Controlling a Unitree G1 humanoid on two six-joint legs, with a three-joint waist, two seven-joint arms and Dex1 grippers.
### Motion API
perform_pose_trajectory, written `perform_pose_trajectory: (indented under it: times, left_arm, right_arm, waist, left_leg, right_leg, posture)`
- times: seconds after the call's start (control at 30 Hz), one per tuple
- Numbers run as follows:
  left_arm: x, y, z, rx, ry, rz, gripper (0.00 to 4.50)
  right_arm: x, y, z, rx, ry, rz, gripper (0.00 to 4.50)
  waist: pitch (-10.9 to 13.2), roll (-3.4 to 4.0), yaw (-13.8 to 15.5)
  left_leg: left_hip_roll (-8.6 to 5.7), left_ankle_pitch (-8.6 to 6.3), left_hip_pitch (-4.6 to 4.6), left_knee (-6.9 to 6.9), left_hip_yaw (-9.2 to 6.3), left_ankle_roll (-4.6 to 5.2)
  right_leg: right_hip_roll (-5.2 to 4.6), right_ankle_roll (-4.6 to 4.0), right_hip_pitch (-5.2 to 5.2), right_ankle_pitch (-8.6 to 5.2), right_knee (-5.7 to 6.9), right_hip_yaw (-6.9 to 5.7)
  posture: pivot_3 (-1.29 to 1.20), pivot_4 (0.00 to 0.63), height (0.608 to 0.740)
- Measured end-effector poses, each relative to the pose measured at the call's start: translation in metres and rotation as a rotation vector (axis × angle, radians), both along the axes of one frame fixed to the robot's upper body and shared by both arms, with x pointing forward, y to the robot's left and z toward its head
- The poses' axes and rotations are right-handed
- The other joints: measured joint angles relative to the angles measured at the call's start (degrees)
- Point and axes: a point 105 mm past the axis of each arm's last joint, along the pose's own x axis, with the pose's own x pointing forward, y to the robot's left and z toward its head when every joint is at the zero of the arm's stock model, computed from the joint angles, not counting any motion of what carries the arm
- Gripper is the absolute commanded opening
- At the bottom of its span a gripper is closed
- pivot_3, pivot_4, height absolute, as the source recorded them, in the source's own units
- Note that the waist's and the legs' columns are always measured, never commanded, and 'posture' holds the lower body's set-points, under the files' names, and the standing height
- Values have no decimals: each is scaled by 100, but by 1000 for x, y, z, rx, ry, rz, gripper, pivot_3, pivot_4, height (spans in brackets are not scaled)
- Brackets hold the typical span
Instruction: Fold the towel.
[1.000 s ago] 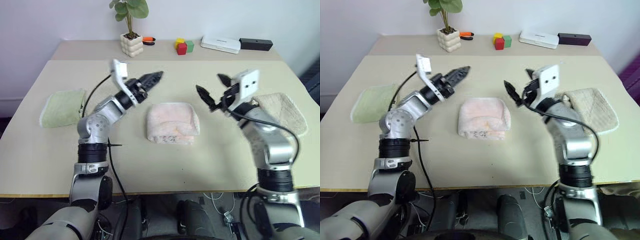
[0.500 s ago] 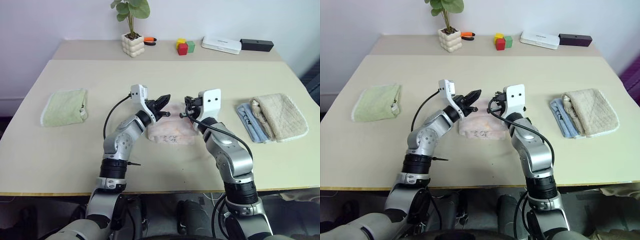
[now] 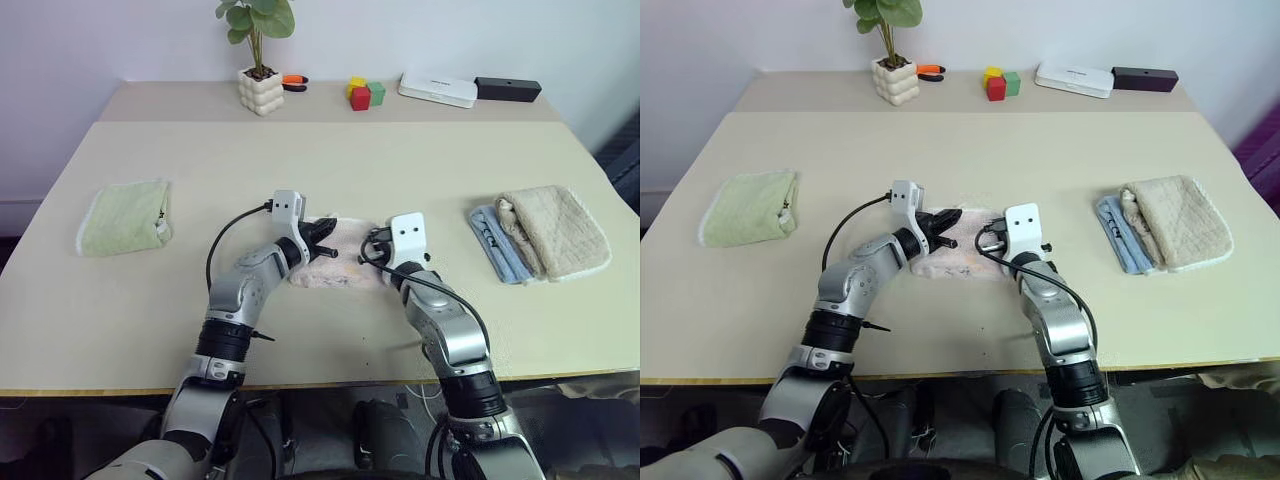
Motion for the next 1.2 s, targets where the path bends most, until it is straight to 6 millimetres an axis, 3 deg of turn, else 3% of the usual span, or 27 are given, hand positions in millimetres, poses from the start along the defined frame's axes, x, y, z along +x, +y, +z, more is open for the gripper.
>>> perform_pose_trajectory:
  times: [0.17,0.23,0.37,0.5,0.57,0.7,0.77,0.83,1.03,1.1,1.2]
  left_arm:
    - [-1,21,-4,-27,9,37,0]
    - [-3,21,-2,-40,4,22,531]
    - [-8,22,10,-52,-34,-19,2253]
    - [-11,20,39,-91,-109,-55,4346]
    - [-11,23,54,-119,-133,-64,4434]
    - [-11,44,66,-119,-139,-57,4434]
    - [-11,56,68,-105,-140,-44,4500]
    - [-11,70,69,-79,-135,-30,4500]
    - [-18,110,56,-58,-10,-27,4500]
    - [-22,112,48,-75,48,-40,4500]
    - [-28,113,37,-135,170,-66,4500]
  right_arm:
    - [-3,-14,-7,-58,10,-37,56]
    - [-3,-14,-7,-61,8,-35,0]
    - [2,-10,5,-65,-27,-15,0]
    - [9,-12,22,-73,-87,-21,0]
    - [11,-19,24,-98,-101,-40,0]
    - [19,-59,39,-179,-151,-153,0]
    - [22,-71,52,-163,-185,-153,556]
    - [23,-69,65,-104,-220,-68,1359]
    - [-2,-34,108,38,-313,362,4350]
    - [-13,-24,119,61,-332,480,4441]
    - [-21,-20,120,66,-307,567,4441]
  waist:
    - [0,1,-26]
    - [0,1,-20]
    - [0,1,-17]
    - [1,1,4]
    - [1,2,1]
    - [2,4,-10]
    - [2,4,-13]
    - [3,4,-29]
    - [5,6,-10]
    - [5,4,21]
    - [6,3,16]
  left_leg:
    - [4,0,0,-2,1,-1]
    - [4,0,0,-2,2,-1]
    - [3,0,-2,0,2,-1]
    - [3,1,-5,0,2,-1]
    - [2,1,-5,0,3,-1]
    - [2,2,-4,-2,4,-3]
    - [2,5,-4,-3,4,-9]
    - [3,15,-3,-5,5,-26]
    - [5,16,-3,-9,3,-27]
    - [4,14,-3,-6,0,-24]
    - [3,0,-1,0,-2,0]
  right_leg:
    - [1,0,-4,0,2,0]
    - [1,0,-4,0,2,0]
    - [1,0,-5,0,1,1]
    - [1,0,-5,0,1,1]
    - [1,0,-5,0,1,1]
    - [1,0,-7,0,1,1]
    - [2,1,-7,0,2,1]
    - [4,1,-8,0,2,1]
    - [3,1,-6,0,0,1]
    - [3,1,-2,0,-1,-1]
    - [-1,0,0,0,0,-1]
  posture:
    - [0,150,735]
    - [0,150,735]
    - [0,150,735]
    - [0,150,735]
    - [0,150,735]
    - [0,150,735]
    - [0,150,735]
    - [0,150,735]
    - [0,150,735]
    - [0,150,735]
    - [0,150,735]
